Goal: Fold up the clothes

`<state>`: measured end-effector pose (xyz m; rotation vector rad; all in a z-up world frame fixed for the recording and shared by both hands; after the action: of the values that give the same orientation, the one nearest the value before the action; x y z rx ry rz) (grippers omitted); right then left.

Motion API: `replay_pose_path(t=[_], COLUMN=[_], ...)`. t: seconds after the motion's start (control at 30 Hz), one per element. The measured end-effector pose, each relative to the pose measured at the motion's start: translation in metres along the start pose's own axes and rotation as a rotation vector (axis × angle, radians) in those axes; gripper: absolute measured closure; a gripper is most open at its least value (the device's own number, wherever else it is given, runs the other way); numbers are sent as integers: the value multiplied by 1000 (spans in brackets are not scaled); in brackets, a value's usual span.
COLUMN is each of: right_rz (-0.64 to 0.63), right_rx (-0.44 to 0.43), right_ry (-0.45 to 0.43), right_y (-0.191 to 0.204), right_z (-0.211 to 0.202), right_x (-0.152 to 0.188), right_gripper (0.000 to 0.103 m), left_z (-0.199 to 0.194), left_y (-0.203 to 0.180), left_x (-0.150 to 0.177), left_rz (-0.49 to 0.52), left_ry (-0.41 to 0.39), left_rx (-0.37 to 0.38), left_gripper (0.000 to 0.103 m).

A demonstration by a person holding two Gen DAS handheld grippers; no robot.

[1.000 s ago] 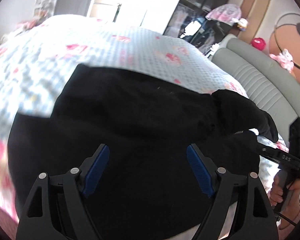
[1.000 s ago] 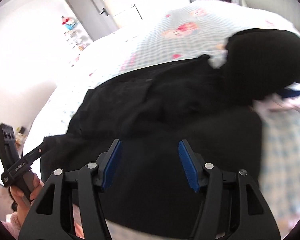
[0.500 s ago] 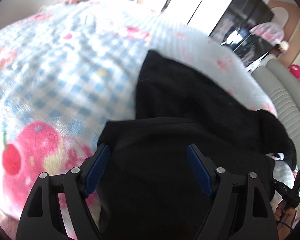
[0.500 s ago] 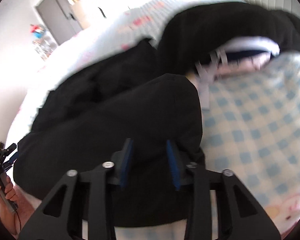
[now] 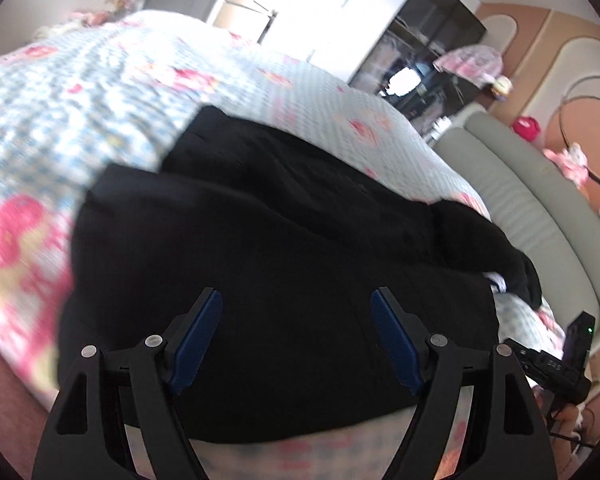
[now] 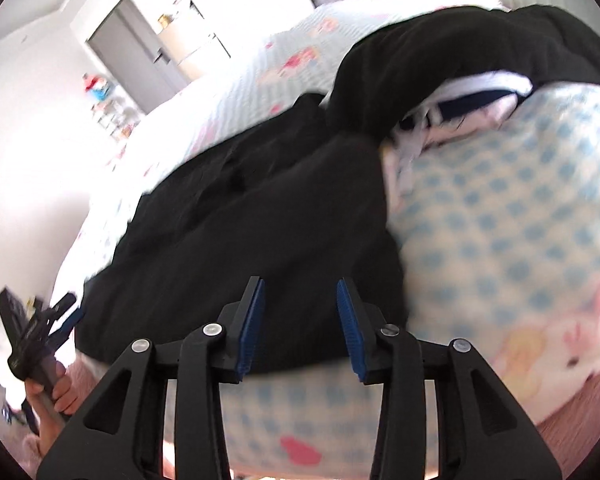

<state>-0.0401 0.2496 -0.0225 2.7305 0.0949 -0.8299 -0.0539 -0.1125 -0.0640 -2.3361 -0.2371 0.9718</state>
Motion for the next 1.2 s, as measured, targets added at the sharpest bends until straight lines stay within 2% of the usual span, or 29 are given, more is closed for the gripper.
replay_pose_path(t=[0.07,0.1,0.13,0.23,0.33,0.4,0.43,0.5,0.63,0.73,0.9,0.97,1.0,1.1,1.17,1.2], right_rz=[-11,16,55,80,77,37,31,30,115,140,163,210,249,364,386,383], right_rx=[78,87,82,64,41,18,26,61,-48,-121,-107,-123,-130,-147,-150,-150], right_ry=[45,62,76,50,15,-13,4,65,131,181,150,134,129,146,120,120], right_y=[-8,-13,-19,-19,-13,3,7,11,13,16,14,12,8,-2,-5,-3], right_z=[11,13,14,2,-10,-13,-7,13,15,19,18,21,28,44,50,55], right_x=[10,14,16,16,15,14,16,22,44,55,47,43,40,35,26,24], right_gripper=[64,66,68,65,62,58,57,56,56,51,49,35,33,34,34,33], left_z=[11,11,8,5,4,11,14,18,0,-12,-7,-7,-8,-24,-30,-24], left_y=[7,7,7,5,-16,-25,-28,-22,-6,6,12,24,31,53,63,69], left_x=[9,9,7,13,20,24,25,36,57,69,76,79,80,61,41,36], left_rz=[-24,-37,-51,-87,-56,-61,-67,-149,-284,-368,-365,-426,-459,-460,-461,-474], left_ry=[51,50,39,28,46,70,84,122,130,112,122,102,85,-45,-113,-106], left_rx=[-46,-42,-31,2,113,104,95,92,160,207,134,106,95,2,8,19], left_gripper=[25,25,25,25,25,25,24,25,24,24,24,24,24,24,24,22])
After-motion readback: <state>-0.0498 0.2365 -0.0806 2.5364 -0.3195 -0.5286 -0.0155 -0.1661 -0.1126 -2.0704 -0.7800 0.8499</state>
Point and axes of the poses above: each gripper's, at about its wrist camera, not at the fingertips, and z roughly the way its jaws point, y to its left, x to its underside, the point moved 8 cm from there along z, roughly the way its jaws point, and after that the axes turned 11 degrees about x, right-handed, at the moved point
